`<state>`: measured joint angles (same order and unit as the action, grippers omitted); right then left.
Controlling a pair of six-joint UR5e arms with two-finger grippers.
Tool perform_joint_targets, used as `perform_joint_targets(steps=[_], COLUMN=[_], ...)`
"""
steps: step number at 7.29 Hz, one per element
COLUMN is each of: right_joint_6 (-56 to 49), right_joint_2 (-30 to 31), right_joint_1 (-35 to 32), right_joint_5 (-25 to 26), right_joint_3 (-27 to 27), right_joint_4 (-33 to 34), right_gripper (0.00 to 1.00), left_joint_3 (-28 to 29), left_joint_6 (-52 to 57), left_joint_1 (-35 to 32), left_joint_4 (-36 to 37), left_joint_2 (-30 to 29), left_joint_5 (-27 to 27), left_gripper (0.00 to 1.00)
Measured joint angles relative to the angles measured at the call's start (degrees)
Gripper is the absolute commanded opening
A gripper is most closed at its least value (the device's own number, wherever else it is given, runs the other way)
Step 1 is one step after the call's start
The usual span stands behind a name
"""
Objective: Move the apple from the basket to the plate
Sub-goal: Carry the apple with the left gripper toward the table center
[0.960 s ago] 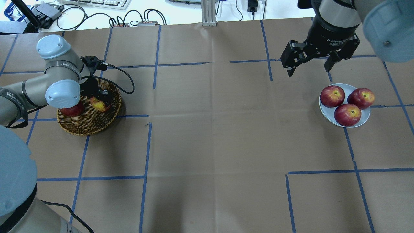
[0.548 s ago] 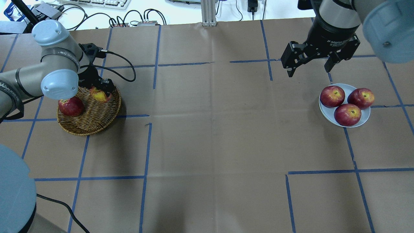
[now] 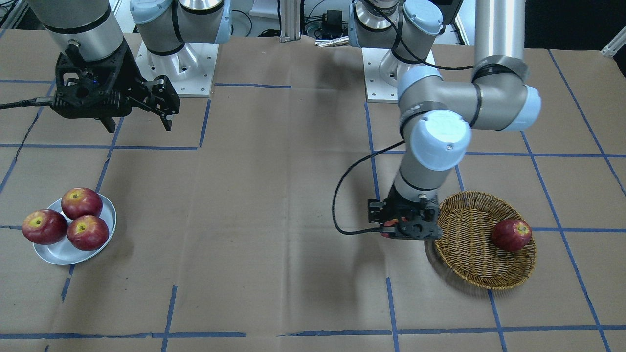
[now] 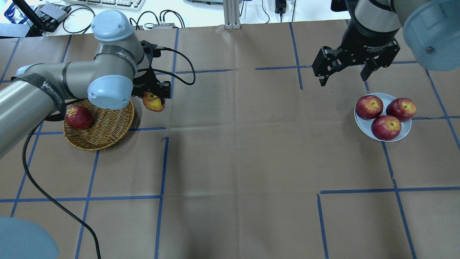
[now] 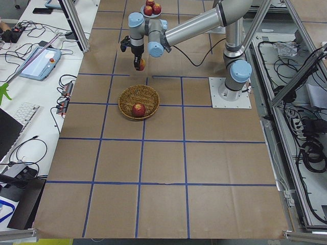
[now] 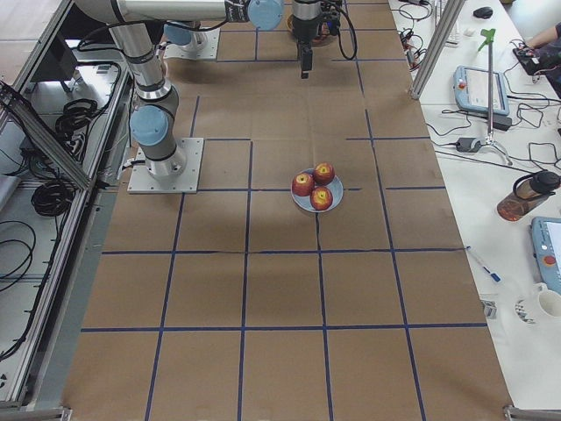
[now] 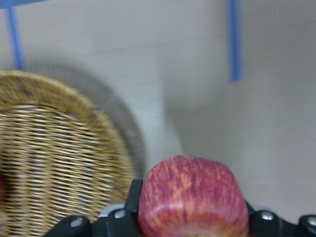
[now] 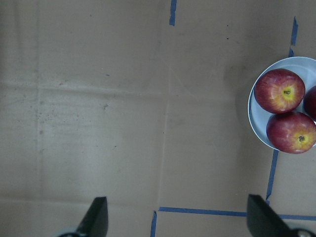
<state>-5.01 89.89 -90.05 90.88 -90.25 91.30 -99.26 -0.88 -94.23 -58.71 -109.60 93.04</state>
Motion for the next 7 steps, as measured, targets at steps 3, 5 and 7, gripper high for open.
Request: perform_joint_targets(steps=[3,5,7], right_joint_6=[0.0,0.0,0.0], right_joint_2=[0.0,0.0,0.0], right_joint_1=[0.0,0.0,0.0], right_joint_5=[0.0,0.0,0.0], right_joint_3=[0.0,0.0,0.0], right_joint_4=[-0.1,-0.1,-0.1], right_gripper=[1.0,1.0,1.0], left_joint_3=[0.6,2.8,5.5], left_joint_6=[-15.7,-21.6,-23.4], left_joint_1=[-11.9,-17.0,-19.8], left_joint_4=[1.6,2.7,4.1], left_joint_2=[-2.7,-6.2,-10.0], left_joint_5=[-0.5,-0.4,0.0], left_gripper=[0.57,0.57,0.57])
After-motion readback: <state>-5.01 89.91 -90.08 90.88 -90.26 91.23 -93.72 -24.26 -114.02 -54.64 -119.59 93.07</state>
